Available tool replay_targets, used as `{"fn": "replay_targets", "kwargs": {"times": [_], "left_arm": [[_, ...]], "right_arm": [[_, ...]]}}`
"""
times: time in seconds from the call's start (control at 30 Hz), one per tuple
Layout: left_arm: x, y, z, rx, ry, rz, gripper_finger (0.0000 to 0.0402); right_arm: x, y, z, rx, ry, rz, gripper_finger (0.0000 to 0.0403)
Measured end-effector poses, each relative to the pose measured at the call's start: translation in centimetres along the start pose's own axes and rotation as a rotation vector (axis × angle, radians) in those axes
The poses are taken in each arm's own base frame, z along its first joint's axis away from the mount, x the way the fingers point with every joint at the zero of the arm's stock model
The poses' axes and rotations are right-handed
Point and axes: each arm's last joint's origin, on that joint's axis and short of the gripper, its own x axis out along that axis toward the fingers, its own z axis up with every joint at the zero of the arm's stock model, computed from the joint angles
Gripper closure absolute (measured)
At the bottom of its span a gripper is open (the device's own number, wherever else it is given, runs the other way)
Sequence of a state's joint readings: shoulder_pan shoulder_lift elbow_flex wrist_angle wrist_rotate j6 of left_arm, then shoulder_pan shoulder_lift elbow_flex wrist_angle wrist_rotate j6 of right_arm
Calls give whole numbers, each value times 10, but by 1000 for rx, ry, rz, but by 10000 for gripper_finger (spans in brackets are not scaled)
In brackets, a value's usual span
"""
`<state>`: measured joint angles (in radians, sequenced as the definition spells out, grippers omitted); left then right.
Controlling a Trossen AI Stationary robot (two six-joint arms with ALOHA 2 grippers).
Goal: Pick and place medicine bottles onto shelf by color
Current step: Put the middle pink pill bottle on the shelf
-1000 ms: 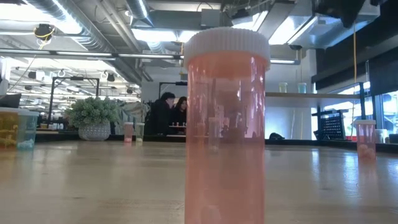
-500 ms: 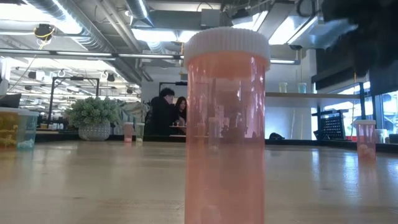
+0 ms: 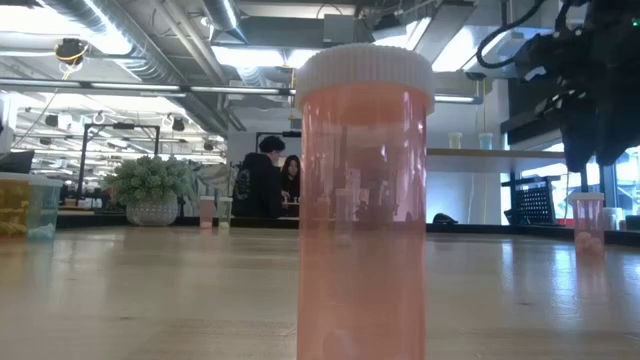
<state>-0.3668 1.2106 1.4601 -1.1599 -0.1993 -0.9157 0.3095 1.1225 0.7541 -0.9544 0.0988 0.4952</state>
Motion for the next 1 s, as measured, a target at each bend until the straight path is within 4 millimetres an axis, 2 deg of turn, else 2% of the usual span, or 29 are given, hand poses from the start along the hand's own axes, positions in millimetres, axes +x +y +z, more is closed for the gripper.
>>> {"fn": "replay_targets", "kwargs": {"times": [0.43, 0.8, 1.0], "left_arm": [[0, 0, 0, 0, -2, 0, 401], [0, 0, 0, 0, -3, -1, 401], [0, 0, 0, 1, -3, -1, 401]], "right_arm": [[20, -2, -8, 27, -8, 10, 170], [22, -3, -9, 20, -12, -10, 170], [37, -4, -15, 45, -30, 10, 170]]}}
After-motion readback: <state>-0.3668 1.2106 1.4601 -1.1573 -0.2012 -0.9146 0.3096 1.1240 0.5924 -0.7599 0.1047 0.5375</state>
